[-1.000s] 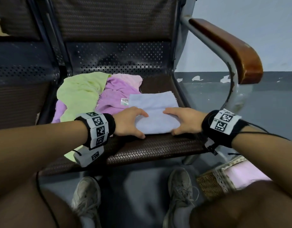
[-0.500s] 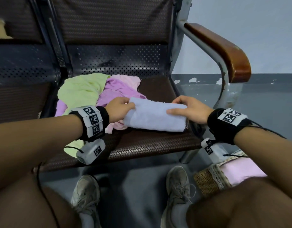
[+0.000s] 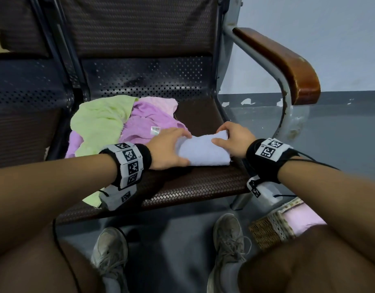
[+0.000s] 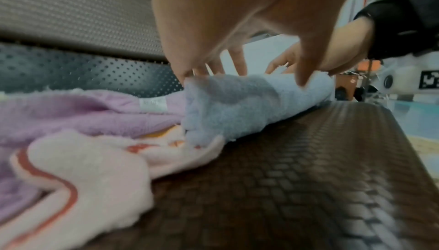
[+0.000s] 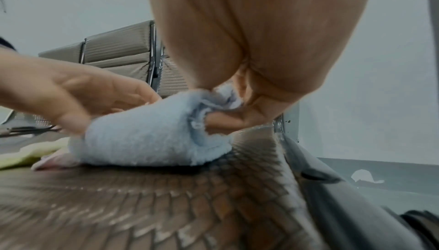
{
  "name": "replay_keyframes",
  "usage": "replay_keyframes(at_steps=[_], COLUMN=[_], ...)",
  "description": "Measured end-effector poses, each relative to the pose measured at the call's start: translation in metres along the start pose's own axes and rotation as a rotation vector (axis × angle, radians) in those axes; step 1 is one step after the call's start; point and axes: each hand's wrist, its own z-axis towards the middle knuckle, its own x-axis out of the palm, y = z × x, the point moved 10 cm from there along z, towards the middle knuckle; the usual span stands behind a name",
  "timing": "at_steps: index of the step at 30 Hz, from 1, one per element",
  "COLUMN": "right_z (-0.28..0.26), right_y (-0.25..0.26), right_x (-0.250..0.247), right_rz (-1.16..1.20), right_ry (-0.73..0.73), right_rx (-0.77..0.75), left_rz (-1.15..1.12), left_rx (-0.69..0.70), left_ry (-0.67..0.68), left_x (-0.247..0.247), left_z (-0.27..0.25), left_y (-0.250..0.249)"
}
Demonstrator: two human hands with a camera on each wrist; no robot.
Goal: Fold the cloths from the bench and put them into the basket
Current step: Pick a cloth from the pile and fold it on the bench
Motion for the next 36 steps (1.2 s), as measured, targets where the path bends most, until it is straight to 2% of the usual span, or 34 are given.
replay_keyframes(at_steps=[2, 5, 6, 8, 10, 14, 16, 18, 20, 21, 23, 25, 28, 31, 33, 36], right_z=[0.002, -0.005, -0.008, -0.016, -0.022, -0.016, -0.015, -0.019, -0.026, -0.031, -0.039, -0.048, -0.06, -0.071, -0.08, -0.101], right_y=[0.005, 0.037, 0.051, 0.073, 0.08, 0.083, 0.089, 0.094, 0.099, 0.102, 0.108, 0.108, 0.095, 0.069, 0.037, -0.024], right_x=[-0.007, -0.021, -0.019, 0.003, 0.027, 0.018, 0.011, 0.01, 0.009, 0.009, 0.007, 0.004, -0.008, -0.028, -0.043, -0.059], right_rz=[-0.097, -0.212, -0.191, -0.185, -0.248, -0.244, -0.126, 0.15, 0.478, 0.62, 0.832, 0.956, 1.041, 1.049, 1.072, 1.107], right_ry=[-0.067, -0.205, -0.196, -0.024, 0.15, 0.135, 0.154, 0.186, 0.212, 0.219, 0.221, 0.214, 0.165, 0.066, -0.021, -0.056], right_rx=[-0.017, -0.192, -0.272, -0.377, -0.362, -0.268, -0.246, -0.209, -0.137, -0.102, -0.041, 0.039, 0.133, 0.177, 0.237, 0.315], left_rz=[0.121, 0.195, 0.187, 0.154, 0.077, -0.221, -0.366, -0.526, -0.72, -0.826, -0.993, -1.063, -0.981, -0.851, -0.784, -0.747], left_rx=[-0.022, -0.048, -0.051, -0.06, -0.055, -0.029, -0.058, -0.165, -0.304, -0.351, -0.332, -0.253, -0.175, -0.084, -0.065, -0.104], left_ry=[0.122, 0.082, 0.042, -0.046, -0.123, -0.298, -0.43, -0.508, -0.435, -0.331, -0.062, 0.095, 0.098, 0.159, 0.217, 0.359], left_x=[0.017, 0.009, 0.002, -0.013, -0.027, -0.061, -0.08, -0.091, -0.083, -0.071, -0.043, -0.028, -0.028, -0.022, -0.009, 0.031], left_z=[-0.002, 0.002, 0.003, 0.003, 0.0, -0.005, -0.009, -0.013, -0.018, -0.02, -0.025, -0.03, -0.027, -0.025, -0.022, -0.013], left_y=[0.006, 0.02, 0.022, 0.023, 0.018, 0.007, 0.011, 0.026, 0.037, 0.037, 0.019, -0.006, -0.029, -0.062, -0.085, -0.122])
